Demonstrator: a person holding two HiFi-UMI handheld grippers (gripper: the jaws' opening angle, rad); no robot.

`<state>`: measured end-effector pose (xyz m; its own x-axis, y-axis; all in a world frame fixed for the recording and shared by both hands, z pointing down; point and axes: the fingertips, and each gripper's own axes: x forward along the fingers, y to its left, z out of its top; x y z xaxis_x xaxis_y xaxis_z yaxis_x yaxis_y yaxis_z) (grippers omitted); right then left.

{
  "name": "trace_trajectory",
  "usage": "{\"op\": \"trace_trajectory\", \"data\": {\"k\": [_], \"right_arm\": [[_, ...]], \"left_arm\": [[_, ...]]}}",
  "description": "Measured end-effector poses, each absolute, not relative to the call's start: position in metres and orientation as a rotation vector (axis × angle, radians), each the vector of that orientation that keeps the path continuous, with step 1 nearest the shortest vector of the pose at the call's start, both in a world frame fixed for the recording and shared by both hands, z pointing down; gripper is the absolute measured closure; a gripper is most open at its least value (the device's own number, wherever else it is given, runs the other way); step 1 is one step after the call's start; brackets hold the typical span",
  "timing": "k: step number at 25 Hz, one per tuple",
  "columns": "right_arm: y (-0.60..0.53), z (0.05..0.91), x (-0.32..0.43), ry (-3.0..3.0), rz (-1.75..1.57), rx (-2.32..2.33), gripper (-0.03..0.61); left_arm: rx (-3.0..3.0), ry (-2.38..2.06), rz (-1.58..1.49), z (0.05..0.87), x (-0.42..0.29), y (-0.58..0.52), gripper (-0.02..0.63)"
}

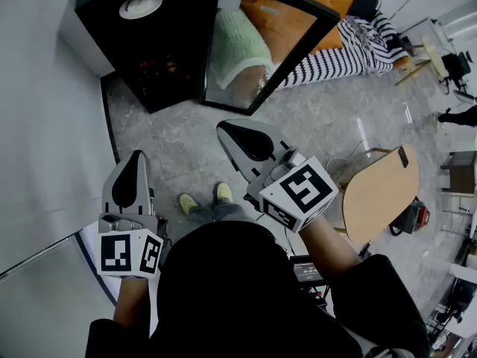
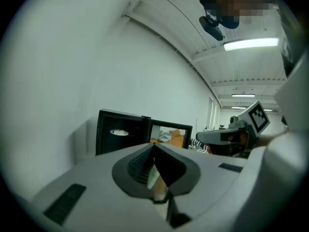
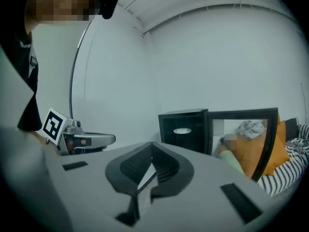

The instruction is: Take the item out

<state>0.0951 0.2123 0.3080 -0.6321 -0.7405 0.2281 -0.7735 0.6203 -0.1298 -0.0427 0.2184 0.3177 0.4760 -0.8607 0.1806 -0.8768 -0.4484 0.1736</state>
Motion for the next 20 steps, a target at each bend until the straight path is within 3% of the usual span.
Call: {"op": "trace_trajectory", "data": {"k": [12, 20], "right_arm": [[0.213, 0.303, 0.093, -2.785, 0.522, 1.220, 0.574], [0.209, 0.306, 0.078, -2.736, 0.473, 1.230, 0.574]], "left_arm": [[2.492, -1.498, 0.114, 0.315, -0.047, 0.225, 0.606], [2.506, -1.507, 0.111, 0.312, -0.058, 0.221, 0.604]]}}
